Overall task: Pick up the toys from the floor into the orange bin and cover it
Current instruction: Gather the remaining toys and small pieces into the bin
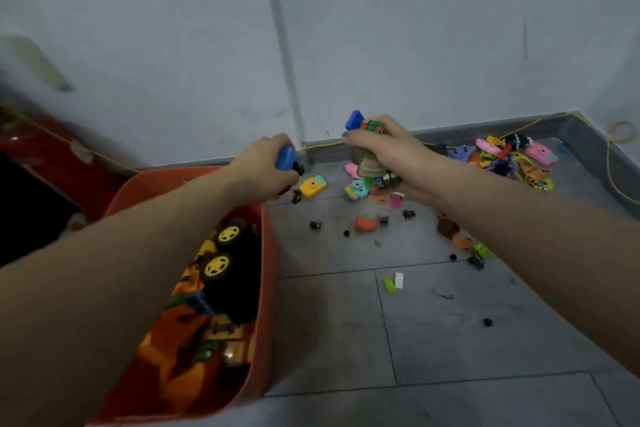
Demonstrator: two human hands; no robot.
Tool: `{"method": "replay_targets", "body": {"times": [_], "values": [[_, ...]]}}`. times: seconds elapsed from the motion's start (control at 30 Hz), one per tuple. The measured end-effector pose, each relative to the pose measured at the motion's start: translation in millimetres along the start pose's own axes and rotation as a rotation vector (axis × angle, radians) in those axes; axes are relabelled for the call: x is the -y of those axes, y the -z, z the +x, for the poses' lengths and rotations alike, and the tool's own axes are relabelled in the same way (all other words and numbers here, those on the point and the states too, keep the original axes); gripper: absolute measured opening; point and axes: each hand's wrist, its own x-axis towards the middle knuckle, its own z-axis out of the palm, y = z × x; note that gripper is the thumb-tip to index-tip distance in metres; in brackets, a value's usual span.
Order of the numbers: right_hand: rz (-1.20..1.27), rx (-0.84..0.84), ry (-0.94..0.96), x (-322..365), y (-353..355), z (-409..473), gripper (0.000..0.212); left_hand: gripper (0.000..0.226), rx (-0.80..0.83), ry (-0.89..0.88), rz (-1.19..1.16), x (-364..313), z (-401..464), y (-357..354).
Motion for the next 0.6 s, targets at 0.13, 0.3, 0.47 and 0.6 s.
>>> {"method": "replay_targets", "body": {"times": [0.13, 0.3, 0.47, 0.6], "values": [[-0.094, 0.276, 0.053, 43, -81, -4, 0.03, 0.024, 0.1, 0.171, -0.139, 50, -37, 68], [-0.263, 0.428, 0.026, 43, -173, -20, 0.036, 0.031, 0.345, 0.417, -0.317, 99, -91, 91], [-0.486, 0.401, -0.141, -1, -211, -37, 0.042, 0.046, 0.673, 0.595, -0.151, 108, -114, 84], [-0.5, 0.5, -0.261, -1, -198, -50, 0.047, 0.049, 0.737, 0.565, 0.002, 112, -113, 83]]}}
